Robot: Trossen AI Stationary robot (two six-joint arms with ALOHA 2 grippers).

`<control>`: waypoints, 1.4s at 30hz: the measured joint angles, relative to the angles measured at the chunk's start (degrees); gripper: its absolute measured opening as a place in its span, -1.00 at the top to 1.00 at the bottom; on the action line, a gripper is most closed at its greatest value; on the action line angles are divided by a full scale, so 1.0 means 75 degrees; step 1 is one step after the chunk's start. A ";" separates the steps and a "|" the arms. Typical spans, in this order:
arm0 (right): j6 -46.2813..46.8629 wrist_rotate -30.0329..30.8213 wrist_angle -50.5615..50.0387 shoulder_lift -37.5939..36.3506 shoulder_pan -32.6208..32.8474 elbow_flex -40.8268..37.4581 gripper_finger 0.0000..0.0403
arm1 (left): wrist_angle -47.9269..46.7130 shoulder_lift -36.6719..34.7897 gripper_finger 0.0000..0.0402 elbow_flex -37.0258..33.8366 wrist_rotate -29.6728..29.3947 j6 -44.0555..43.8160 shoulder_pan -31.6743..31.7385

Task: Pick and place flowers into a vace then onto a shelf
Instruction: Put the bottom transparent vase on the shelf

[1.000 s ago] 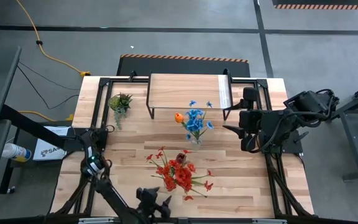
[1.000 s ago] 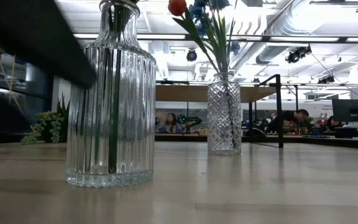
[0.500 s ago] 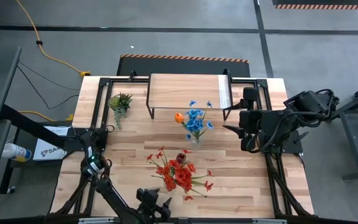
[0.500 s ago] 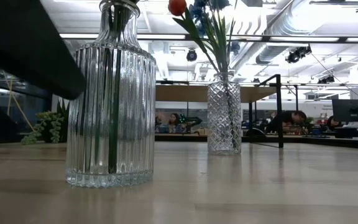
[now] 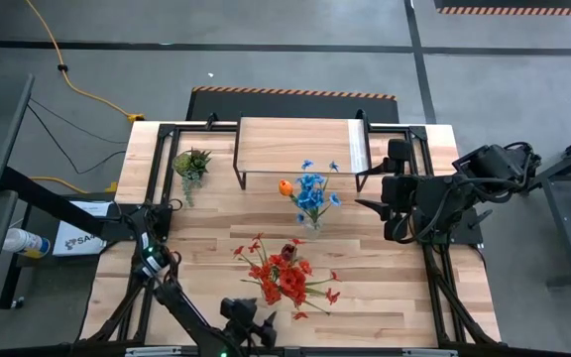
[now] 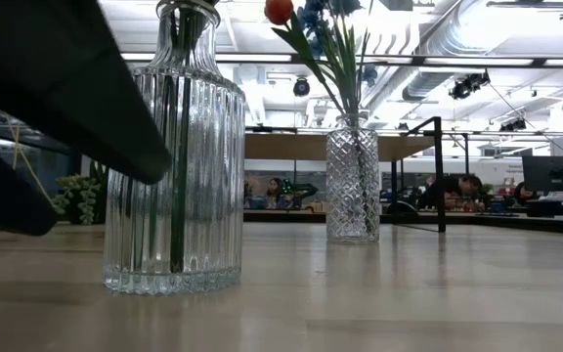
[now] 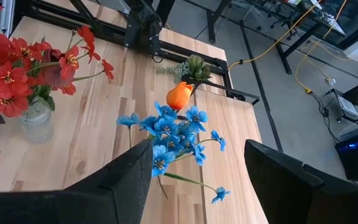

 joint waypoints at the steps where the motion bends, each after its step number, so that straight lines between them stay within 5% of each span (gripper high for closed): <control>1: -0.0003 0.0000 0.0002 0.0000 0.0003 0.0000 -0.22 | 0.0000 0.0000 -0.91 0.0000 0.0010 0.0000 0.0028; 21: 0.0434 0.0229 0.0132 0.0000 0.0000 0.0000 -0.22 | 0.0464 -0.0003 -0.91 0.0000 -0.0041 0.1712 0.0429; 42: 0.0657 0.0088 0.0122 0.0000 0.0002 0.0000 -0.22 | 0.0490 0.0070 -0.91 -0.0003 -0.0375 0.1952 0.0563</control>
